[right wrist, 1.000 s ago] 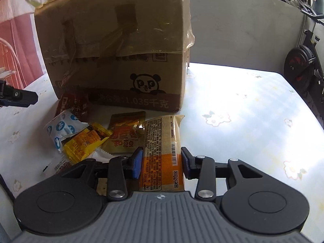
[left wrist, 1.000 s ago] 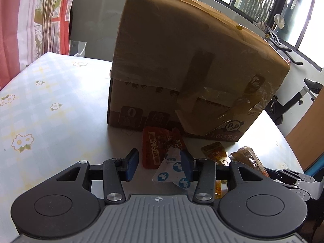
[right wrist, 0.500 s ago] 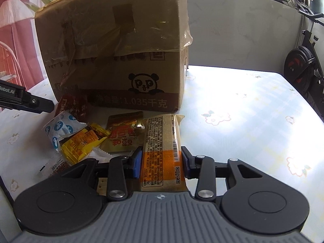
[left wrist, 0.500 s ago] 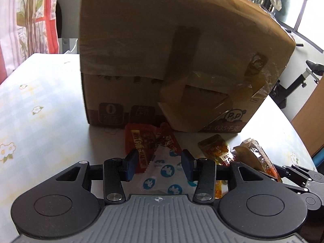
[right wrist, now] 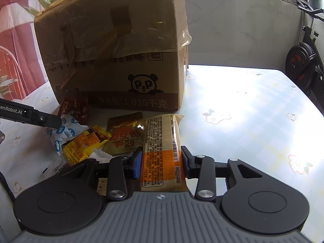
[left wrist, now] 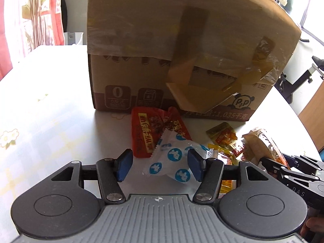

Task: Organize snacks
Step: 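Close the left tool on the white blue-rabbit packet while the right tool holds the cake package, then lift both held packets and carry them over the box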

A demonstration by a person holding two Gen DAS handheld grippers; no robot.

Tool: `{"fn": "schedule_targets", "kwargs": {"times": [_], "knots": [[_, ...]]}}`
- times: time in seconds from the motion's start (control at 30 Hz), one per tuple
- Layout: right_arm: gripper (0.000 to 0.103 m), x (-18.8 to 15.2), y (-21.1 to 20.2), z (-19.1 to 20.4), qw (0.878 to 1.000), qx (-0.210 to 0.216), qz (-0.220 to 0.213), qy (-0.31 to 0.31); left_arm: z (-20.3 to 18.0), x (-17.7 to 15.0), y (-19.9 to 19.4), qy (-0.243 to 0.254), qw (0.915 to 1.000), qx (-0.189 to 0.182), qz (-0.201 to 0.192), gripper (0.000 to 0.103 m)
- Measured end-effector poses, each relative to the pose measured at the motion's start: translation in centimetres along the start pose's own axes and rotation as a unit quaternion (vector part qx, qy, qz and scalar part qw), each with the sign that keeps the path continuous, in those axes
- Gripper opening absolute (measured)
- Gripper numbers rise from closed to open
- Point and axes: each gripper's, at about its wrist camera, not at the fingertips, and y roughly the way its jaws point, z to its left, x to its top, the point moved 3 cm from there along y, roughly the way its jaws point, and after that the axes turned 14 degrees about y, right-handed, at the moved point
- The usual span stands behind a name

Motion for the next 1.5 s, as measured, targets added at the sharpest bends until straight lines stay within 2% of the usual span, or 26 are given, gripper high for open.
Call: {"fn": "schedule_targets", "kwargs": {"times": [0.3,0.4,0.57,0.63,0.97,1.03,1.23,1.5], "knots": [[0.040,0.0,0.0,0.1,1.000,0.000,0.000,0.001,0.0,0.2,-0.5,0.011,0.9999,0.000,-0.008,0.061],[0.040,0.0,0.0,0.0,1.000,0.001,0.000,0.002,-1.0,0.6,-0.6,0.035,0.9990,-0.022,-0.018,0.062],[0.040,0.0,0.0,0.1,1.000,0.001,0.000,0.003,-2.8,0.5,0.6,0.087,0.9958,-0.027,-0.007,0.063],[0.040,0.0,0.0,0.1,1.000,0.001,-0.001,0.003,-2.8,0.3,0.9,0.089,0.9957,-0.022,-0.012,0.070],[0.040,0.0,0.0,0.1,1.000,0.001,0.000,0.003,-2.3,-0.5,0.8,0.076,0.9966,-0.033,-0.006,0.072],[0.040,0.0,0.0,0.2,1.000,0.000,-0.001,0.003,-2.3,-0.7,0.8,0.076,0.9962,-0.041,-0.008,0.065],[0.040,0.0,0.0,0.1,1.000,0.000,-0.001,0.002,-2.4,-0.8,0.1,0.085,0.9957,-0.031,-0.019,0.053],[0.040,0.0,0.0,0.1,1.000,0.000,-0.001,0.002,-1.5,-0.8,-1.1,0.071,0.9968,-0.016,-0.032,0.052]]}}
